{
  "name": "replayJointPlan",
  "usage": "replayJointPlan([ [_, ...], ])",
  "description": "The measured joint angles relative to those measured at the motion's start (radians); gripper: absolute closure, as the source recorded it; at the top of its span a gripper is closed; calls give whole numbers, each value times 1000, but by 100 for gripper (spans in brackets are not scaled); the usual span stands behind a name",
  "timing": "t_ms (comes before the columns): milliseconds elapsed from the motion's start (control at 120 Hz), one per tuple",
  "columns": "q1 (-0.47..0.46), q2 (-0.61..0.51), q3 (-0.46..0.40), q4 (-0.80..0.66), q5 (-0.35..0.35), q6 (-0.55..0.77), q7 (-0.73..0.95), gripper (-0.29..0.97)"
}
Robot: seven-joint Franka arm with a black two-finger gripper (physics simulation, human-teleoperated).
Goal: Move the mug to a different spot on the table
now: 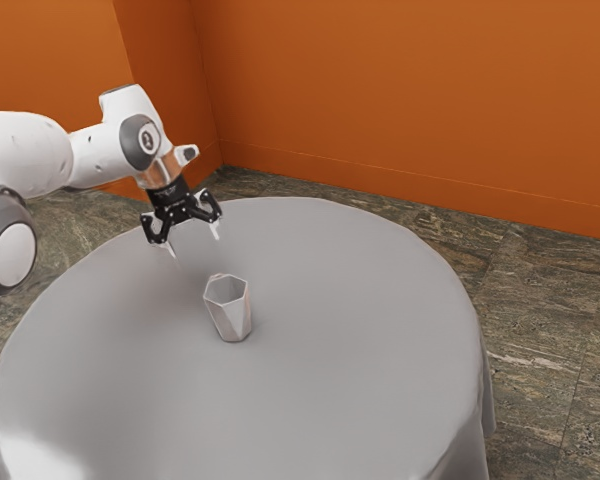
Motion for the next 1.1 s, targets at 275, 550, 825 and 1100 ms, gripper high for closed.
replayJointPlan([
  [275, -48, -233, -52, -120, 100, -100, 82, 0],
  [550, -139, -429, -60, -195, 194, -158, 175, 0],
  [825, -197, -547, -161, -106, 307, -246, 243, 0],
  [1100, -366, -583, -171, -80, 357, -329, 269, 0],
])
